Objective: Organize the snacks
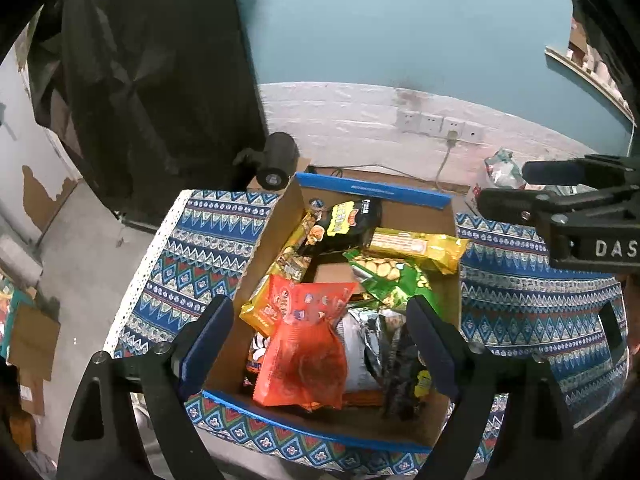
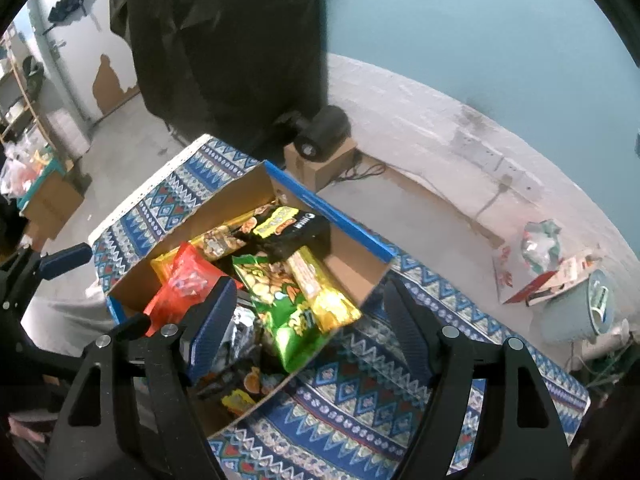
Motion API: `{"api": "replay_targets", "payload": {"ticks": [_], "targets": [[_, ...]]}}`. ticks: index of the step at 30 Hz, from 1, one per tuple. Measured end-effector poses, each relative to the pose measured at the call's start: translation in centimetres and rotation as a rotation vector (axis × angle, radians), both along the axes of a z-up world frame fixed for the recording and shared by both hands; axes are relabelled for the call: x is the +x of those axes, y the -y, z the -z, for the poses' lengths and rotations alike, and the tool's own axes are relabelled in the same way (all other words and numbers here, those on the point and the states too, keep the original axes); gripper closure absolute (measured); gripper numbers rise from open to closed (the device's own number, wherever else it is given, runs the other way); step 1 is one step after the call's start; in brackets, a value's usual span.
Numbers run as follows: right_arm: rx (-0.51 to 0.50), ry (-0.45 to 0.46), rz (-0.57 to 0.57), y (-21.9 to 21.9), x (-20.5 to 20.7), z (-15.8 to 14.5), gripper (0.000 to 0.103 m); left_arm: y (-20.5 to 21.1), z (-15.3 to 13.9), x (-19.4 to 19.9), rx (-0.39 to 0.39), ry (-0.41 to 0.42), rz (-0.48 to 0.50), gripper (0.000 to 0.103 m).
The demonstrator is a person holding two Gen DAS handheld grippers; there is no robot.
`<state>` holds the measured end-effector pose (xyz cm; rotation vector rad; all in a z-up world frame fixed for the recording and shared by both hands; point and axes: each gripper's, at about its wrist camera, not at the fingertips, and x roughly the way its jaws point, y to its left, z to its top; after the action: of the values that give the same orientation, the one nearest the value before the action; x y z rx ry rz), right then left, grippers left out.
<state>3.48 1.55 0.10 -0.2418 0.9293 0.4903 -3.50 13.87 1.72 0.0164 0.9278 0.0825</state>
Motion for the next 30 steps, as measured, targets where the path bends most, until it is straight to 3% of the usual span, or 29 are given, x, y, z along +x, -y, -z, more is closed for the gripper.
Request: {"api": "replay_targets", "payload": {"ticks": [14,30], "targets": [[0.004,0.079,0.064,5.0,-3.7,-1.3,0.026,2.3,-2.5,-1.1,0.052,0.071,0.027,0.009],[0.013,0.06,0.111,8.8,-4.9,-0.7,0.026,4.6,-2.1,-0.5,0.068,0.025,0.08,0.008]]}}
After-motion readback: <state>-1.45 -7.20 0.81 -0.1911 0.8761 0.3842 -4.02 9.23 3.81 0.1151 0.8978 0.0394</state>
